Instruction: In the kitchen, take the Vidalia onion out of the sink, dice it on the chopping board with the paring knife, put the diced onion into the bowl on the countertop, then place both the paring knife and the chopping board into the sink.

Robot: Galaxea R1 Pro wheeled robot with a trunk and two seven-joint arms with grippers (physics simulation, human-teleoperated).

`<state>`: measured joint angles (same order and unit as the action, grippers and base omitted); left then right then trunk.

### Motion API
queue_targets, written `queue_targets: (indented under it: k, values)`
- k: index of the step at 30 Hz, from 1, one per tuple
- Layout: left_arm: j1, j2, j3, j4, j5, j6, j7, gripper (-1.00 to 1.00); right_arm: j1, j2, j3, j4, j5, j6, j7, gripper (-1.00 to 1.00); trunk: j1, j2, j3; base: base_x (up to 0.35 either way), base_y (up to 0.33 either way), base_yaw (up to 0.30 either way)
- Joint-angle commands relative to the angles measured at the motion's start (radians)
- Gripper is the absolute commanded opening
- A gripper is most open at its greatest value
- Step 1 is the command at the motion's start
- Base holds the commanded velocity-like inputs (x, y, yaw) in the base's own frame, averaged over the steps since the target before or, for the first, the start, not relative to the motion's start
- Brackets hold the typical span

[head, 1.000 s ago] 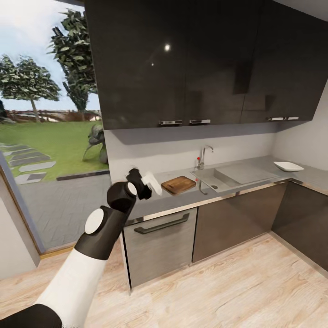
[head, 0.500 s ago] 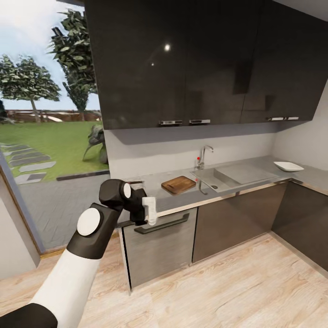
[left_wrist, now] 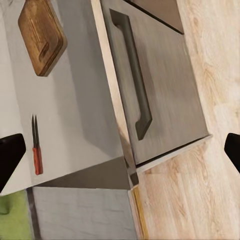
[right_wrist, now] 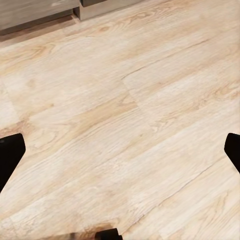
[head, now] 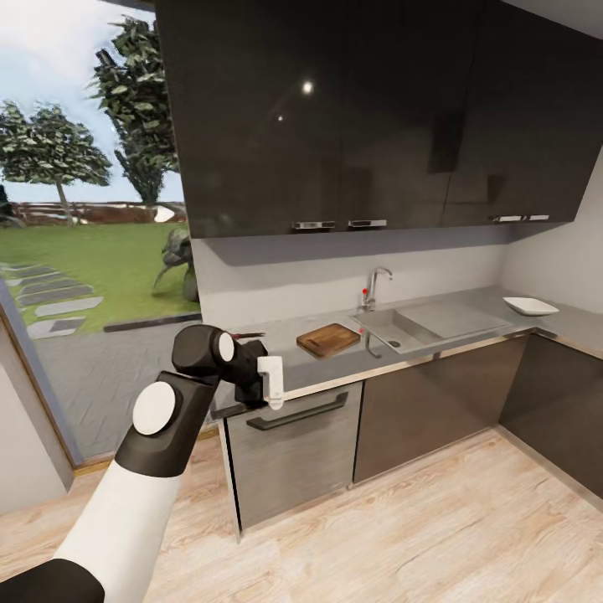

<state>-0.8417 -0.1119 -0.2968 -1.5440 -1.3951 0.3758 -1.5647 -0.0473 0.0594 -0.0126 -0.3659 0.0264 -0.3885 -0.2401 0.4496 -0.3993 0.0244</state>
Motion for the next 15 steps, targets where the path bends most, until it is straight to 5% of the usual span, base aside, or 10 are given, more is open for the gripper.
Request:
queue_targets:
  k: [1,15]
  values:
    - [0.0,0.0,-0.001,-0.001,-0.006,0.011,-0.006,1.0,0.0,0.0,-0.001,0.001,0.003,-0.003,-0.003,1.0,0.0,-0.001,0.0,0.0,0.0,0.0]
    - [0.0,-0.002,-0.002,-0.005,-0.006,0.011,-0.006,1.0,0.0,0.0,-0.001,0.001,0.003,-0.003,-0.004,1.0,0.0,-0.001,0.0,0.0,0.0,0.0]
